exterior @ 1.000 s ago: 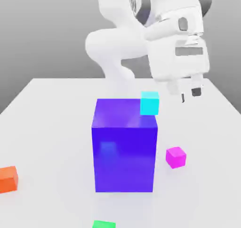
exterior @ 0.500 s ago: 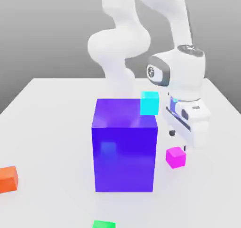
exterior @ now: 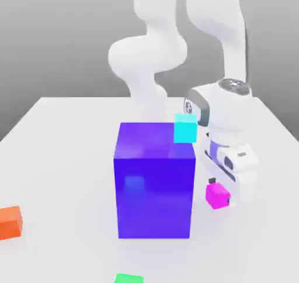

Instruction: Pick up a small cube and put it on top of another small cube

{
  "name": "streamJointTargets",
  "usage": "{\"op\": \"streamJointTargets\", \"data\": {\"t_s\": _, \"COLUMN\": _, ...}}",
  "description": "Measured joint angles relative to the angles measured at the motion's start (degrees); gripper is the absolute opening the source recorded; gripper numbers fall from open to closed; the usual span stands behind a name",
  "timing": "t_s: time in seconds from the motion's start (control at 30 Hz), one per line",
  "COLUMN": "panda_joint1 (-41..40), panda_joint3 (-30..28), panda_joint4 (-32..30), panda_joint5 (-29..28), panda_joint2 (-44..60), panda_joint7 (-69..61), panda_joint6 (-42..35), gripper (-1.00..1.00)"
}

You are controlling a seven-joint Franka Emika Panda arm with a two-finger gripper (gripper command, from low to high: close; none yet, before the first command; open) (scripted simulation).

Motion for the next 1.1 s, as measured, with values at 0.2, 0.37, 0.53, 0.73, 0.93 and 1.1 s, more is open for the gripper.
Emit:
{"op": "streamJointTargets", "data": {"t_s": 0.2, "panda_joint1": 0.0, "panda_joint3": 0.3, "panda_joint4": 0.0, "panda_joint5": 0.1, "panda_joint2": 1.8, "panda_joint7": 0.2, "panda_joint6": 1.4, "gripper": -1.00}}
{"op": "streamJointTargets", "data": {"t_s": 0.37, "panda_joint1": -0.1, "panda_joint3": 0.1, "panda_joint4": 0.0, "panda_joint5": 0.0, "panda_joint2": 0.6, "panda_joint7": 0.1, "panda_joint6": 0.4, "gripper": -1.00}}
{"op": "streamJointTargets", "data": {"t_s": 0.53, "panda_joint1": 0.6, "panda_joint3": -1.1, "panda_joint4": -0.3, "panda_joint5": -0.8, "panda_joint2": -4.0, "panda_joint7": 0.2, "panda_joint6": -3.6, "gripper": -1.00}}
{"op": "streamJointTargets", "data": {"t_s": 0.73, "panda_joint1": 1.5, "panda_joint3": -3.0, "panda_joint4": -1.3, "panda_joint5": -4.2, "panda_joint2": -9.7, "panda_joint7": 2.8, "panda_joint6": -8.4, "gripper": -1.00}}
{"op": "streamJointTargets", "data": {"t_s": 0.93, "panda_joint1": 0.7, "panda_joint3": -2.7, "panda_joint4": -3.0, "panda_joint5": -7.6, "panda_joint2": -15.3, "panda_joint7": 5.8, "panda_joint6": -12.7, "gripper": -1.00}}
{"op": "streamJointTargets", "data": {"t_s": 1.1, "panda_joint1": -3.4, "panda_joint3": -4.0, "panda_joint4": 1.9, "panda_joint5": -11.9, "panda_joint2": -16.3, "panda_joint7": 10.5, "panda_joint6": -17.5, "gripper": -1.00}}
